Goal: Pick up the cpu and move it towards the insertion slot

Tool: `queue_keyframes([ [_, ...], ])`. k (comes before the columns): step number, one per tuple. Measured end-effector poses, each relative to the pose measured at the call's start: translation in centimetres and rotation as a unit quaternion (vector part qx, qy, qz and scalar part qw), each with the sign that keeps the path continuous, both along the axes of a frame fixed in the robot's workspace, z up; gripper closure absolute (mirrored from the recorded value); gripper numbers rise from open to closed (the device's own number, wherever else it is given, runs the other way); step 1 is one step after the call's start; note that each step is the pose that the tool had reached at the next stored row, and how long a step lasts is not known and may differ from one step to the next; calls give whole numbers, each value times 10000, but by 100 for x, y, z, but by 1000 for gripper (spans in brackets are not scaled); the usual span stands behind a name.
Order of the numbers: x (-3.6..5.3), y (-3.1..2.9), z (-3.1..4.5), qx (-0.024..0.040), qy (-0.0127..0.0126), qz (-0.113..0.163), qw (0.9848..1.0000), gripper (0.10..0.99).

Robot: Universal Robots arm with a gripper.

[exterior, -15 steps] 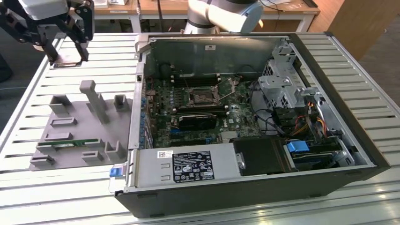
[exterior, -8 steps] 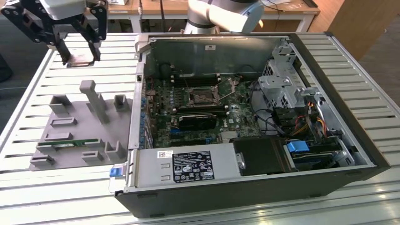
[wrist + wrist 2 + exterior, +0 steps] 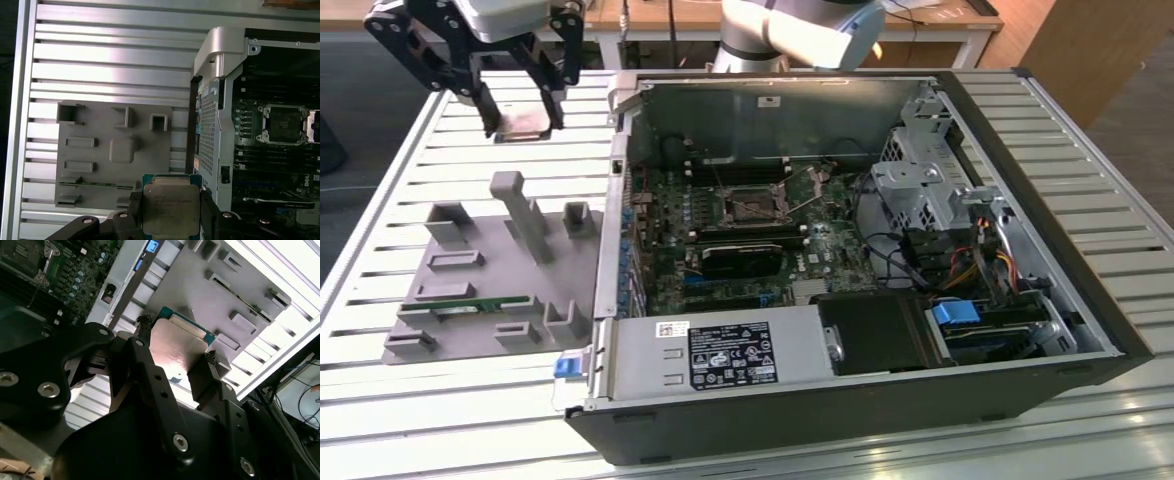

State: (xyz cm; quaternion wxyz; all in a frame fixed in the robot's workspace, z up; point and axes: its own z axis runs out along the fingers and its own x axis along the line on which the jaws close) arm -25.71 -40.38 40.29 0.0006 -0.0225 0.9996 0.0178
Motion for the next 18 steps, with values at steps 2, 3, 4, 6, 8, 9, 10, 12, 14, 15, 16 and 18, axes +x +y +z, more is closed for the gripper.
queue_keyframes([
  [2, 65, 0, 0, 0, 1, 0, 10000, 545],
  [3, 97, 0, 0, 0, 1, 0, 10000, 545],
  [4, 132, 0, 0, 0, 0, -1, 10000, 545],
  [6, 199, 0, 0, 0, 0, 0, 10000, 545],
  [8, 267, 0, 0, 0, 1, 0, 10000, 545],
  [9, 302, 0, 1, 0, 1, 0, 10000, 545],
  [10, 337, 0, 1, 0, 2, -1, 10000, 545],
  [12, 410, 0, 0, 0, 1, 0, 10000, 545],
  [14, 480, 0, -1, 0, 1, 0, 10000, 545],
  [15, 513, 0, 0, 0, 2, -1, 10000, 545],
  [16, 546, 0, 0, 0, 2, -1, 10000, 545],
  [18, 615, 0, 0, 0, 2, 0, 10000, 545],
])
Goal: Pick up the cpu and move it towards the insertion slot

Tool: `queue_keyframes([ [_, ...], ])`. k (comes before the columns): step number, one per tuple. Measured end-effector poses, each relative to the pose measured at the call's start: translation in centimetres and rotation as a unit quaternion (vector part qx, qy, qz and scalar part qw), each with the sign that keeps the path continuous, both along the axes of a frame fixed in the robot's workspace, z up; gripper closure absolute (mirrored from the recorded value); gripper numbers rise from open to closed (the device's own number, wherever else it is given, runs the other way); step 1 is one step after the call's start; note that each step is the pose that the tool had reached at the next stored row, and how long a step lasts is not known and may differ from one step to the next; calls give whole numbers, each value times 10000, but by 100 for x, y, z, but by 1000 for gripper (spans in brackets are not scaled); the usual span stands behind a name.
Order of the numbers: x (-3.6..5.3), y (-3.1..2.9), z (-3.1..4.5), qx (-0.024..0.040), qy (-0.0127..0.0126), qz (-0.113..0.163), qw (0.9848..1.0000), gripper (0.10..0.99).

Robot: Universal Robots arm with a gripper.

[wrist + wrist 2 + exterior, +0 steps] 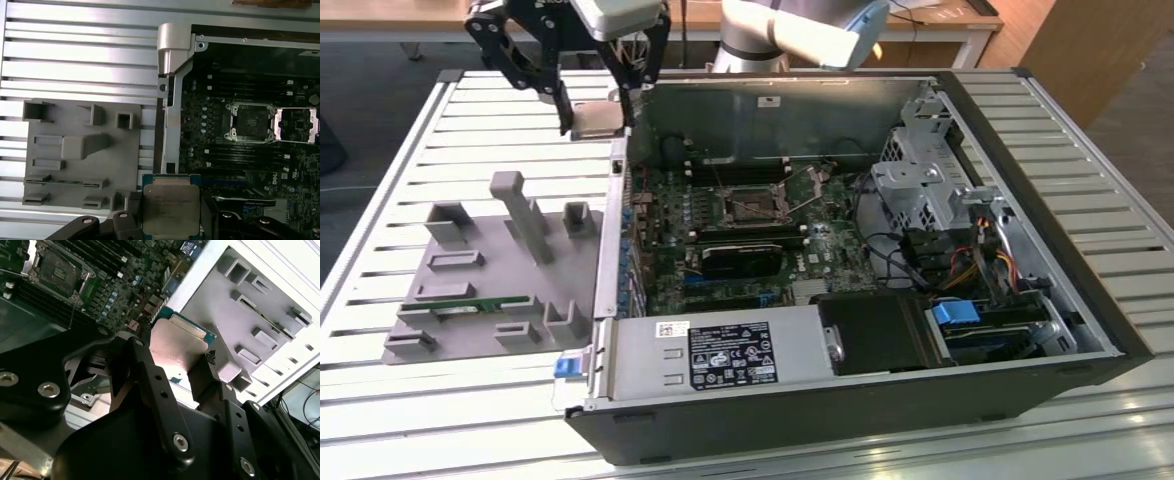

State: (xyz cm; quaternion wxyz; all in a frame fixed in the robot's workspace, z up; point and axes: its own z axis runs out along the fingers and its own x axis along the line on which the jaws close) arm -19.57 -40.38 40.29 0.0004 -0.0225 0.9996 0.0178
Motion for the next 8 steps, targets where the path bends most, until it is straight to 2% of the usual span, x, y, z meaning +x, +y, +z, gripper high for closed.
queue_keyframes([
  [8, 273, 0, 0, 0, 1, 0, 10000, 545],
])
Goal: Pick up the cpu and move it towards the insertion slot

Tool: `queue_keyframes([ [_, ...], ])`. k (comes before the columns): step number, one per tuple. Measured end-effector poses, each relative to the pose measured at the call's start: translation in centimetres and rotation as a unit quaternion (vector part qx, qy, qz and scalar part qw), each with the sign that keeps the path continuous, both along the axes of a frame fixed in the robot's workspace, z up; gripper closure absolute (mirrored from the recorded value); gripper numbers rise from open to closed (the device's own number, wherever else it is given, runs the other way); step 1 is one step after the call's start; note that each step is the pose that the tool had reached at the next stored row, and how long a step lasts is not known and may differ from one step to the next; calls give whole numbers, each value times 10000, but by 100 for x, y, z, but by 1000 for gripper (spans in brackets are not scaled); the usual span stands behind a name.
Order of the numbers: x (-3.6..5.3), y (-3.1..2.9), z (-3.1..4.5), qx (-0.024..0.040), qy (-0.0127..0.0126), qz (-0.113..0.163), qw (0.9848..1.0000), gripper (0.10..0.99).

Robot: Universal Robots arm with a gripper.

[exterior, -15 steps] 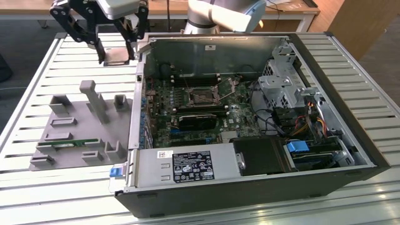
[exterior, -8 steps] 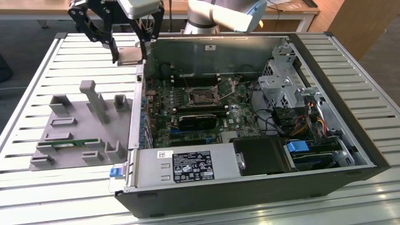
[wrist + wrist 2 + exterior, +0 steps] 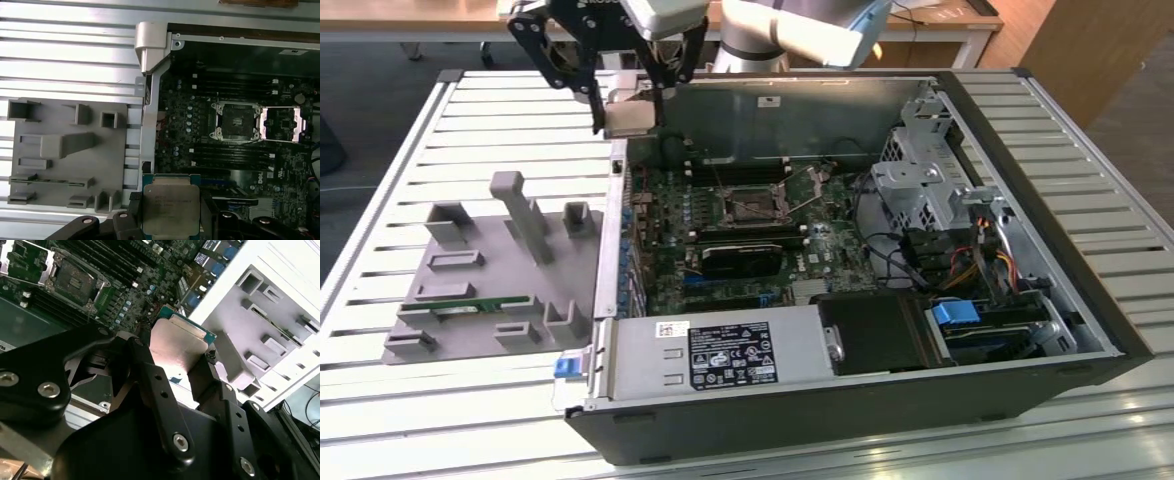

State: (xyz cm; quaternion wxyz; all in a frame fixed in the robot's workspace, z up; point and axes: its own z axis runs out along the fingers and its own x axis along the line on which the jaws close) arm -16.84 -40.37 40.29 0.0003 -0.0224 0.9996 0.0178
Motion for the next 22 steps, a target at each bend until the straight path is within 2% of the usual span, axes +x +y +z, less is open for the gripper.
queue_keyframes([
  [16, 595, 3, 0, 0, 2, 1, 10000, 545],
  [22, 766, 72, -7, 0, 2, 0, 10000, 545],
])
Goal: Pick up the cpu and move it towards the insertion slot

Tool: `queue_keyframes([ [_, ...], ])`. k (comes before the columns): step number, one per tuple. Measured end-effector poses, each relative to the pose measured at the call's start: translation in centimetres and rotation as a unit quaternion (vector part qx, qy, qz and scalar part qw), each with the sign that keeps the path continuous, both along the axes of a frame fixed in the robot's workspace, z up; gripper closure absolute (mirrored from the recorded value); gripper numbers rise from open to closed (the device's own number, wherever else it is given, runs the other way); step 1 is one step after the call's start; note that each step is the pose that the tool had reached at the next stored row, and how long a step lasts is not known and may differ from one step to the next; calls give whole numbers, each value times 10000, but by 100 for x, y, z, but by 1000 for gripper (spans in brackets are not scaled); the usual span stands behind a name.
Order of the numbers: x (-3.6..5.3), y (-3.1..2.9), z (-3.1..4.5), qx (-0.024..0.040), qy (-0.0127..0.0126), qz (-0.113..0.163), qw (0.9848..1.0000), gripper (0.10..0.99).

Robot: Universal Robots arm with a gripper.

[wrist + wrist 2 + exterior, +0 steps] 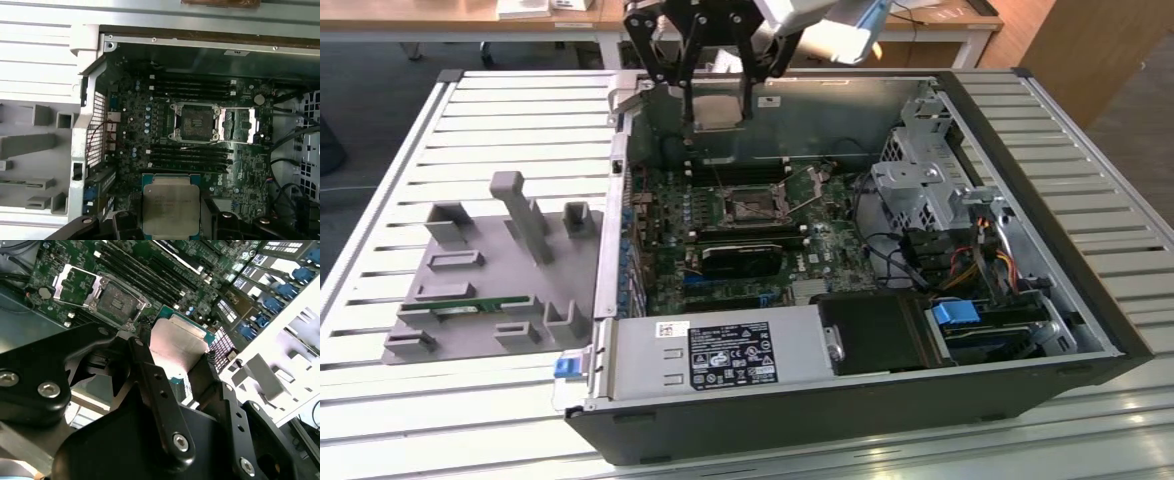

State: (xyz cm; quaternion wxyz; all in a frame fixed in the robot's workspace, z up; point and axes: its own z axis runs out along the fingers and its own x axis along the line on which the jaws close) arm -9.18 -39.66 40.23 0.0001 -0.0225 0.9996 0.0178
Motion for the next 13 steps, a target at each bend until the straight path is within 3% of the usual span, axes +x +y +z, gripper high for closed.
queue_keyframes([
  [7, 205, 99, -28, -1, 3, 0, 10000, 545],
  [13, 304, 218, -65, -1, 4, 0, 10000, 545],
])
